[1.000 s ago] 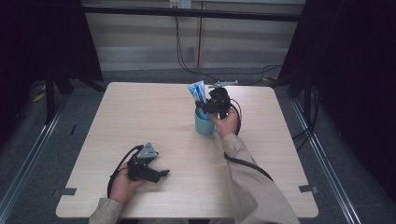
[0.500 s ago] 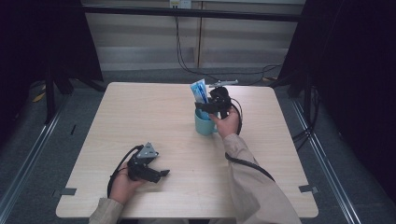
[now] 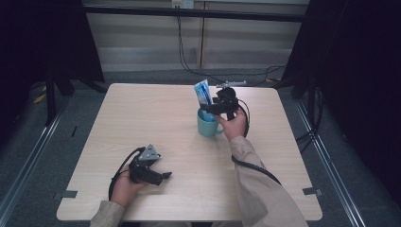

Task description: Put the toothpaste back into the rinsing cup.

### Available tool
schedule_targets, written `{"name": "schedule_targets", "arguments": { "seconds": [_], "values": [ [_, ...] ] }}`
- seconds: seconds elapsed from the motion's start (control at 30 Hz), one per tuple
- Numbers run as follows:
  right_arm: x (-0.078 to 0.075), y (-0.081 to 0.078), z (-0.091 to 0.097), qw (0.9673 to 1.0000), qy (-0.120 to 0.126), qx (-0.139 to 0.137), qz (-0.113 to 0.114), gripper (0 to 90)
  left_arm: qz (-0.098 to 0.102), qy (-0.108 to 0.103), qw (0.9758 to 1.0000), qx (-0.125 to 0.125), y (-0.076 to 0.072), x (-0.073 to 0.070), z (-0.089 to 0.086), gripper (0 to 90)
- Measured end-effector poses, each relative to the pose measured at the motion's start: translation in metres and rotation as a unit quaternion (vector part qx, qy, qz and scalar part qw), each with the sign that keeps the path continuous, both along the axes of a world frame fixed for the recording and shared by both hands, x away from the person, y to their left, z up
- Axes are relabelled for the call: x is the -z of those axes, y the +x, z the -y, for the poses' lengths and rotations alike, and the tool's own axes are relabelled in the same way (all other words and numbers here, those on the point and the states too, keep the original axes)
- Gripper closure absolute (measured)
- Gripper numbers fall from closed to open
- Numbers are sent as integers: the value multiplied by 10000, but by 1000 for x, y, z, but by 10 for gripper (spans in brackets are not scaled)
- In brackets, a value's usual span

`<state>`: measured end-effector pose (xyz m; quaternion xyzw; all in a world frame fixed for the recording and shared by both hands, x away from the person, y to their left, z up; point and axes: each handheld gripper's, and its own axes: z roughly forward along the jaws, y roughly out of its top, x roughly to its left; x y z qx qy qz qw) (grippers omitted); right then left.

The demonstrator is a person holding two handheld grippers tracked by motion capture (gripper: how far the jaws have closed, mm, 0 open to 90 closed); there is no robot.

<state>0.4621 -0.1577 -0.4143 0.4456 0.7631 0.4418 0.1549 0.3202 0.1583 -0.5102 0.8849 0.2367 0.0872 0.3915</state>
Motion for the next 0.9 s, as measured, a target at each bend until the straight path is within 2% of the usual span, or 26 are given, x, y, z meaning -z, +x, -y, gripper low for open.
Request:
{"name": "schedule_targets", "arguments": {
  "seconds": [0.23, 0.63, 0.9],
  "values": [
    [-2, -3, 3, 9999, -79, 6, -68, 240, -1, 2, 10000, 5, 0, 0, 0, 157],
    [-9, -13, 10, 9997, -248, -53, 0, 183, -2, 6, 10000, 11, 0, 0, 0, 156],
    [-13, -22, 19, 9997, -172, -156, -29, 169, -5, 31, 10000, 10, -1, 0, -1, 154]
  ]
}}
